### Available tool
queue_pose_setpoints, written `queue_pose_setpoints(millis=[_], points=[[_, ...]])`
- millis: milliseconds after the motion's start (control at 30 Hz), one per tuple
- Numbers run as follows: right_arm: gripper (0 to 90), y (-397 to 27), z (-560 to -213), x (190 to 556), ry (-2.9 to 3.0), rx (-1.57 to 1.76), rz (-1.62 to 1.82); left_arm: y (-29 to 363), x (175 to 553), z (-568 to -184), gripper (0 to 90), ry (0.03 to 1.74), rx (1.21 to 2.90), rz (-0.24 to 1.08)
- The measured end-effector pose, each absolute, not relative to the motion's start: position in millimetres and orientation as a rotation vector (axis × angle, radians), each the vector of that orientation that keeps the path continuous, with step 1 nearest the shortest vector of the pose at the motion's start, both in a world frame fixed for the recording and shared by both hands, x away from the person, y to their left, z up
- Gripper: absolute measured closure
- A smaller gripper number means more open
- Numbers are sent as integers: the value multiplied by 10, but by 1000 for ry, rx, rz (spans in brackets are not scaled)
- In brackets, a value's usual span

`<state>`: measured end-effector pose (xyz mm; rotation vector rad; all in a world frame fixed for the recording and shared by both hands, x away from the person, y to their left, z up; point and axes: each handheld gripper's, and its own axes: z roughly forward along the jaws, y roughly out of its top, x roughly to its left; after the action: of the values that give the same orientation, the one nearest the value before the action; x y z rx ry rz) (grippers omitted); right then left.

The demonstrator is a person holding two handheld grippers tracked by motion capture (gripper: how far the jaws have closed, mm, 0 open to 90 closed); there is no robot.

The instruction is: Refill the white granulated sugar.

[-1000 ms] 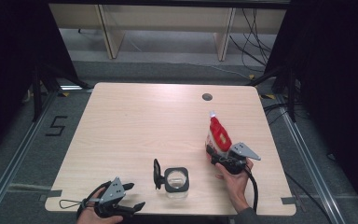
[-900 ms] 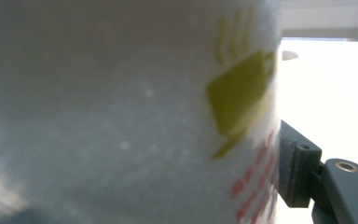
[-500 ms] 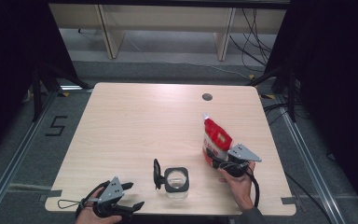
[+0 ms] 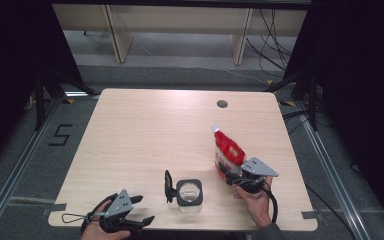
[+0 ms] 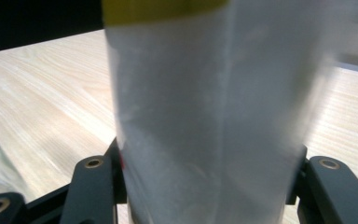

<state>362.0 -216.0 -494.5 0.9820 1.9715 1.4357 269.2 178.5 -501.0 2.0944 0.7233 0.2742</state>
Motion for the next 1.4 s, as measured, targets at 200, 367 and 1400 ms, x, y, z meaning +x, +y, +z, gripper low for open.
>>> queue_pose_setpoints(millis=[200, 367, 1400], points=[[432, -2170, -4828, 3460, 1967, 928, 1407, 1791, 2704, -5010, 243, 703, 2092, 290], [432, -2255, -4704, 3213, 1958, 804, 1345, 1778, 2692, -5016, 247, 732, 2082, 267], [437, -1850, -4629, 2511, 1846, -105, 289, 1785, 2699, -5031, 244, 740, 2067, 295]])
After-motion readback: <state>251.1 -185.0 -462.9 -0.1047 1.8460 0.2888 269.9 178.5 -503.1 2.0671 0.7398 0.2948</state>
